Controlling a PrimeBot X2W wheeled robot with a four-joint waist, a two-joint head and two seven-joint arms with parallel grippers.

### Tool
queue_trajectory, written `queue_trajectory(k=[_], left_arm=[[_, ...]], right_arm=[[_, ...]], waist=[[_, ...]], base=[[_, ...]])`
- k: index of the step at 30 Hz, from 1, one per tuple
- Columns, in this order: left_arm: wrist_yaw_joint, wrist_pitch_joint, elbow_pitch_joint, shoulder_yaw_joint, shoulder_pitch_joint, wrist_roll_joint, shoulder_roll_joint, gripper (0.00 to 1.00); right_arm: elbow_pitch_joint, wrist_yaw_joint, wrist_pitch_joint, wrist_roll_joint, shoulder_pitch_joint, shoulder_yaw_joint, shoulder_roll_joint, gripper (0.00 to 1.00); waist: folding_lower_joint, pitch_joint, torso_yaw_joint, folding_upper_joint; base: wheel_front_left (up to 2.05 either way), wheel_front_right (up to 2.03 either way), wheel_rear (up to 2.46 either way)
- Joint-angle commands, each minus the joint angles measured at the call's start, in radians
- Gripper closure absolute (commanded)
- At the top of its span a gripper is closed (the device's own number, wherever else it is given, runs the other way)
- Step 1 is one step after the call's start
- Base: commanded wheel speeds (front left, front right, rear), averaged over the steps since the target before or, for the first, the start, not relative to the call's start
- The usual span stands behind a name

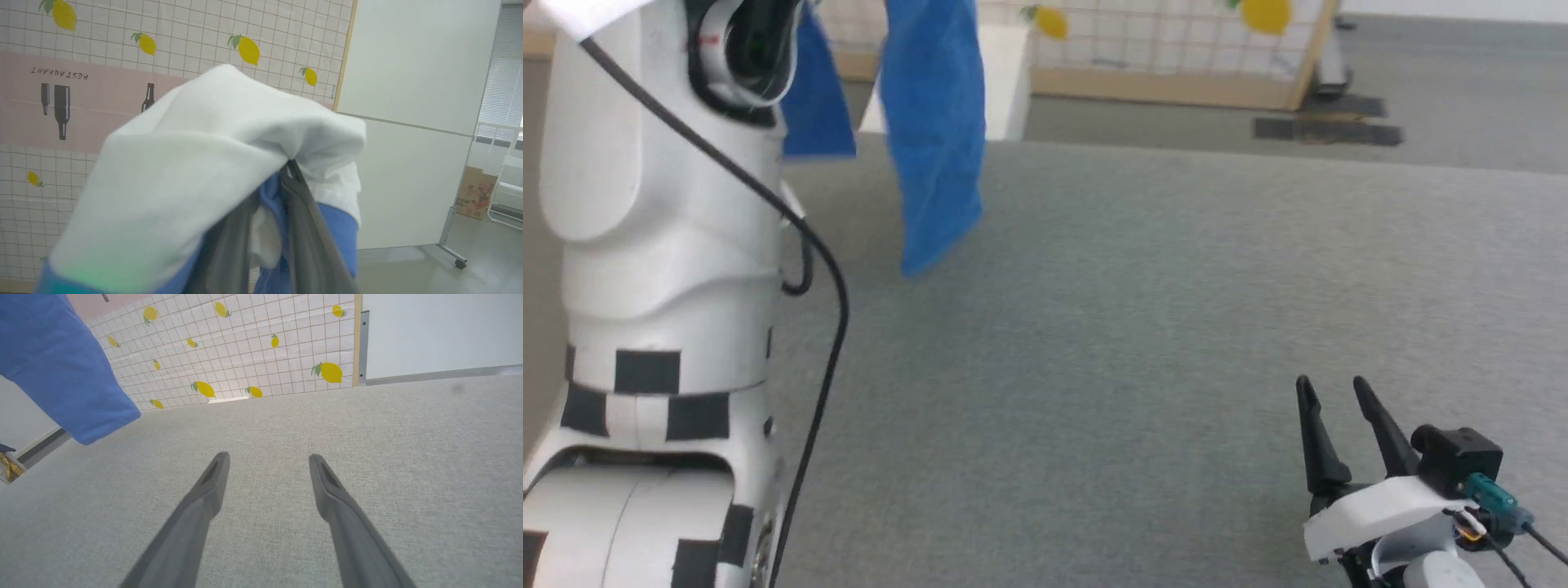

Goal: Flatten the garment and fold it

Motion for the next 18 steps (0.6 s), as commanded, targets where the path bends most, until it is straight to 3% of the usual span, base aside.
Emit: queue_trajectory(k=[1, 8, 13, 18], left_arm=[[-0.008, -0.014, -0.007, -0.008, -0.031, -0.020, -0.015, 1.00], [-0.031, 0.000, 0.011, -0.080, -0.062, -0.107, -0.061, 1.00], [-0.038, 0.010, 0.057, -0.186, 0.040, -0.144, -0.070, 1.00], [-0.029, 0.000, 0.110, -0.324, 0.201, -0.258, -0.072, 1.00]], right_arm=[[0.013, -0.002, -0.011, 0.000, 0.006, -0.001, -0.001, 0.00], [0.055, -0.002, -0.017, -0.022, 0.005, -0.040, -0.001, 0.00], [0.072, -0.002, -0.019, -0.021, 0.013, -0.069, -0.001, 0.00], [0.088, -0.002, -0.020, -0.048, 0.031, -0.114, -0.001, 0.00]], waist=[[0.0000, -0.063, -0.106, 0.0000], [0.0000, -0.061, -0.196, 0.0000], [0.0000, -0.050, -0.223, 0.0000], [0.0000, -0.043, -0.223, 0.0000]], base=[[0.00, 0.00, 0.00], [0.00, 0.00, 0.00], [0.00, 0.00, 0.00], [0.00, 0.00, 0.00]])
